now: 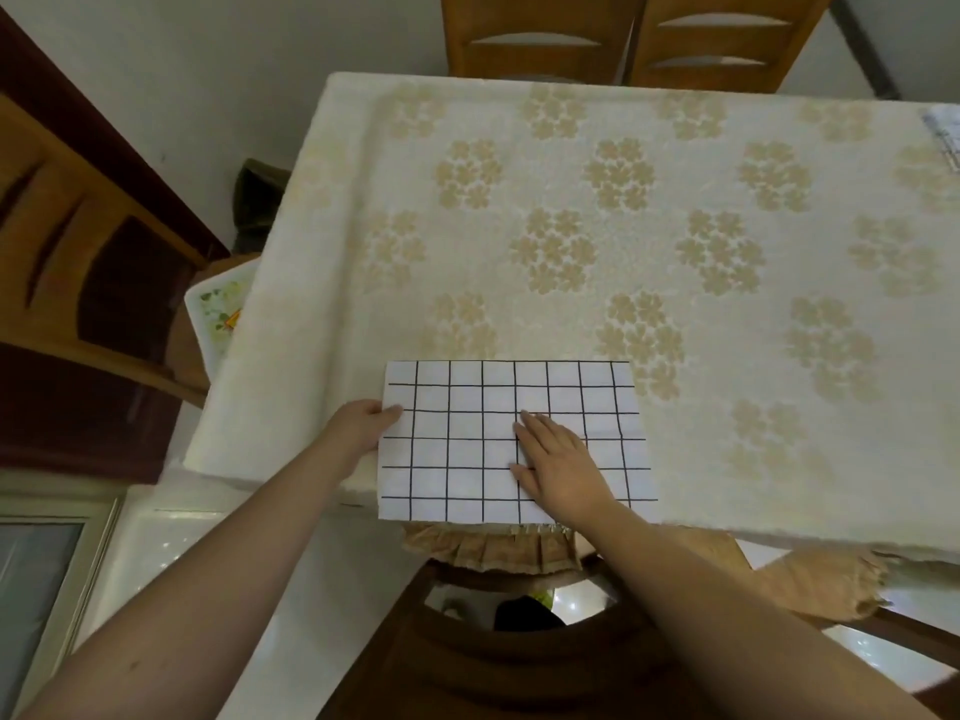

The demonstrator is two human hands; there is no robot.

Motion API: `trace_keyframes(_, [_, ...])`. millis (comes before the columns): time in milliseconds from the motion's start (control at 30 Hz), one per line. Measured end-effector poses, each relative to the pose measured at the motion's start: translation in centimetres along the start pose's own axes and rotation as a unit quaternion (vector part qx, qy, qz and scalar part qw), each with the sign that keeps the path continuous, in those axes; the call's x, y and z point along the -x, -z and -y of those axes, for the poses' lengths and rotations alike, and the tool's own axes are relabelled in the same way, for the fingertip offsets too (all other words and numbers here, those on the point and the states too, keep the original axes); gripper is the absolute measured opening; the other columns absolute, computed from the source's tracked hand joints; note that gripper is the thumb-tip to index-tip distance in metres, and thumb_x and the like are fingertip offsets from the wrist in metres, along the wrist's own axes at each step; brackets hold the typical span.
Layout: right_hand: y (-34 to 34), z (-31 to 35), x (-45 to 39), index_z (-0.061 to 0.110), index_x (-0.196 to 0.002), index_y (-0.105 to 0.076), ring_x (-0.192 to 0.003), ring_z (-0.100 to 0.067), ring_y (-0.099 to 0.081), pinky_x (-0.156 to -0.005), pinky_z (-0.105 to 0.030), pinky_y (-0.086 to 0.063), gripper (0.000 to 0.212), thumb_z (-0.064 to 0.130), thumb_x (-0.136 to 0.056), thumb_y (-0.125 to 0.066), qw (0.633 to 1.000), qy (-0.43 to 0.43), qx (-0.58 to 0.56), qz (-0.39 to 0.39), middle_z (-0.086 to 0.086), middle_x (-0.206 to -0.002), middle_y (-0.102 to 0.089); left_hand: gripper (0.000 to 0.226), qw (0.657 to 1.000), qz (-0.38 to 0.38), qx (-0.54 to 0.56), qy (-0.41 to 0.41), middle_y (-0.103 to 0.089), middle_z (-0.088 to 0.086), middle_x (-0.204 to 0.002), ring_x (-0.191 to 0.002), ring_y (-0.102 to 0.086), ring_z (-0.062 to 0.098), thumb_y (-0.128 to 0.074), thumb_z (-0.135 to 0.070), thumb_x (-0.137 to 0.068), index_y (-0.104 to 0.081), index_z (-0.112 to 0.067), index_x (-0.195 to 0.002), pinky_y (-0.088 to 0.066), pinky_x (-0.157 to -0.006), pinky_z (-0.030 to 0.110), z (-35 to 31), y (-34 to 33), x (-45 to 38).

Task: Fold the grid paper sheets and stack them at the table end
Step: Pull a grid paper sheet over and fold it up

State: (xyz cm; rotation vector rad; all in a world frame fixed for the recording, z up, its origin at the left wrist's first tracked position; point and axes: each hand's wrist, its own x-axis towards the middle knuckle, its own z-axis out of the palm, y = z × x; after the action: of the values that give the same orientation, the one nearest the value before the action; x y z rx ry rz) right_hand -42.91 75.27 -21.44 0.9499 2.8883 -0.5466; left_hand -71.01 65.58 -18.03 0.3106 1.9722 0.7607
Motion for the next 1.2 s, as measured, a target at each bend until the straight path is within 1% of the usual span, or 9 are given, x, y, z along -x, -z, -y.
trace_keyframes(200, [1.2,1.0,-0.2,0.014,-0.15,-0.029,-0.145,-0.023,-0.023,-0.117,-0.04,-0.017,0.076,0.059,-0.092,-0.013,0.999,-0.032,-0.028,0.023,-0.006,-0.157,-0.028,0.017,1.0,-0.003,-0.004,-0.013,-0.067,0.015,-0.108,-0.083,-0.064,0.023,-0.064,-0.015,-0.091,-0.062,-0.007,-0.107,-0.055,-0.078,0.035,1.7,0.1,2.3])
trace_keyframes(333, [1.7,1.4,1.3,0.013,-0.149,-0.032,-0.143,-0.022,-0.027,-0.115,-0.038,-0.021,0.077,0.06,-0.09,-0.014,0.997,-0.062,-0.043,0.001,-0.006,-0.155,-0.032,0.04,0.999,-0.002,-0.005,-0.052,-0.064,0.01,-0.118,-0.1,-0.063,0.026,-0.065,-0.027,-0.091,-0.056,-0.007,-0.124,-0.052,-0.093,0.045,0.3,0.1,3.5])
trace_keyframes(433, [1.8,1.5,2.7,0.013,-0.15,-0.031,-0.143,-0.022,-0.027,-0.116,-0.037,-0.022,0.07,0.055,-0.095,-0.024,0.996,-0.071,-0.056,0.005,-0.006,-0.155,-0.032,0.049,0.995,0.005,-0.001,-0.095,-0.058,0.006,-0.126,-0.107,-0.059,0.025,-0.065,-0.031,-0.091,-0.051,-0.012,-0.134,-0.05,-0.093,0.041,-2.1,-0.5,4.8])
trace_keyframes(533, [2.3,1.9,3.8,0.013,-0.149,-0.031,-0.142,-0.022,-0.029,-0.116,-0.037,-0.025,0.068,0.053,-0.094,-0.027,0.993,-0.079,-0.087,-0.001,-0.007,-0.154,-0.034,0.047,0.992,0.024,-0.007,-0.123,-0.055,0.003,-0.121,-0.095,-0.057,0.023,-0.063,-0.031,-0.092,-0.05,-0.015,-0.134,-0.047,-0.076,0.032,-4.9,-1.7,6.8])
trace_keyframes(667, [3.2,1.6,4.4,0.014,-0.148,-0.034,-0.138,-0.022,-0.035,-0.111,-0.03,-0.026,0.049,0.025,-0.101,-0.041,0.976,-0.123,-0.177,-0.02,-0.007,-0.152,-0.037,0.035,0.989,0.046,-0.005,-0.141,-0.056,0.002,-0.099,-0.065,-0.05,0.015,-0.063,-0.027,-0.092,-0.055,-0.019,-0.125,-0.041,-0.057,0.024,-7.6,-4.1,8.9])
trace_keyframes(833, [4.1,-1.3,5.3,0.016,-0.142,-0.041,-0.124,-0.021,-0.049,-0.099,-0.029,-0.04,0.042,0.016,-0.101,-0.038,0.934,-0.217,-0.276,-0.061,-0.006,-0.144,-0.045,0.026,0.989,0.078,-0.019,-0.125,-0.059,0.006,-0.102,-0.071,-0.055,0.017,-0.065,-0.031,-0.09,-0.057,-0.019,-0.112,-0.044,-0.052,0.024,-9.9,-8.1,10.8])
trace_keyframes(1000, [4.8,-5.7,6.2,0.014,-0.135,-0.05,-0.116,-0.021,-0.054,-0.091,-0.024,-0.038,0.038,0.012,-0.099,-0.039,0.913,-0.258,-0.301,-0.096,-0.007,-0.131,-0.056,0.034,0.979,0.14,-0.05,-0.14,-0.063,0.005,-0.103,-0.075,-0.066,0.016,-0.063,-0.041,-0.09,-0.055,-0.021,-0.116,-0.049,-0.053,0.022,-10.4,-14.0,11.8])
trace_keyframes(1100, [4.9,-8.3,6.4,0.015,-0.13,-0.054,-0.106,-0.021,-0.058,-0.083,-0.025,-0.04,0.034,0.014,-0.098,-0.04,0.893,-0.296,-0.316,-0.123,-0.007,-0.123,-0.062,0.035,0.969,0.193,-0.067,-0.143,-0.063,0.004,-0.109,-0.088,-0.069,0.02,-0.056,-0.047,-0.093,-0.052,-0.025,-0.121,-0.057,-0.07,0.029,-9.9,-16.9,11.8])
trace_keyframes(1200, [5.1,-10.6,6.4,0.017,-0.125,-0.056,-0.094,-0.02,-0.063,-0.075,-0.029,-0.044,0.031,0.022,-0.1,-0.038,0.873,-0.325,-0.332,-0.15,-0.006,-0.117,-0.065,0.027,0.966,0.203,-0.05,-0.155,-0.063,0.005,-0.11,-0.084,-0.071,0.02,-0.053,-0.039,-0.096,-0.054,-0.025,-0.12,-0.058,-0.077,0.032,-8.7,-18.1,10.9])
